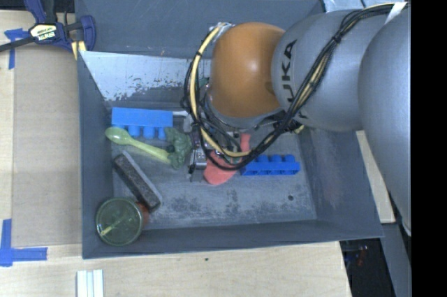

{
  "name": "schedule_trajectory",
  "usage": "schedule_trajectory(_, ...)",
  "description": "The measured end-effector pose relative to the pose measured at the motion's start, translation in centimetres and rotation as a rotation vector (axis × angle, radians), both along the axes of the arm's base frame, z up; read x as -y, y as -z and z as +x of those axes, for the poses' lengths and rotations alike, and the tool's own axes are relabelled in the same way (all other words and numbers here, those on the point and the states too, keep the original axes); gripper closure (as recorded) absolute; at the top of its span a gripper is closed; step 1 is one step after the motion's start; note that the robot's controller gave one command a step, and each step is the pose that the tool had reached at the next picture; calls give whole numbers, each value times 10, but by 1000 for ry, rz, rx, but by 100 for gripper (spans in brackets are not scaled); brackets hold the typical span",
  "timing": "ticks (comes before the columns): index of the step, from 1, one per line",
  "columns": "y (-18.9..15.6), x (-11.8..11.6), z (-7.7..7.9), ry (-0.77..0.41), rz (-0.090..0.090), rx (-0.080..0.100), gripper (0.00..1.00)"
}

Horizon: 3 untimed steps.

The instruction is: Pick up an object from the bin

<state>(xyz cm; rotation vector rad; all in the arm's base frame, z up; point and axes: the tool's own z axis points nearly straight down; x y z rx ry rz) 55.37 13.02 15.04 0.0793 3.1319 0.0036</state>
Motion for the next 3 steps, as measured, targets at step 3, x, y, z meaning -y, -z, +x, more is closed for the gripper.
schedule_trajectory(3,-134,32,34,-55,-1,0,0)
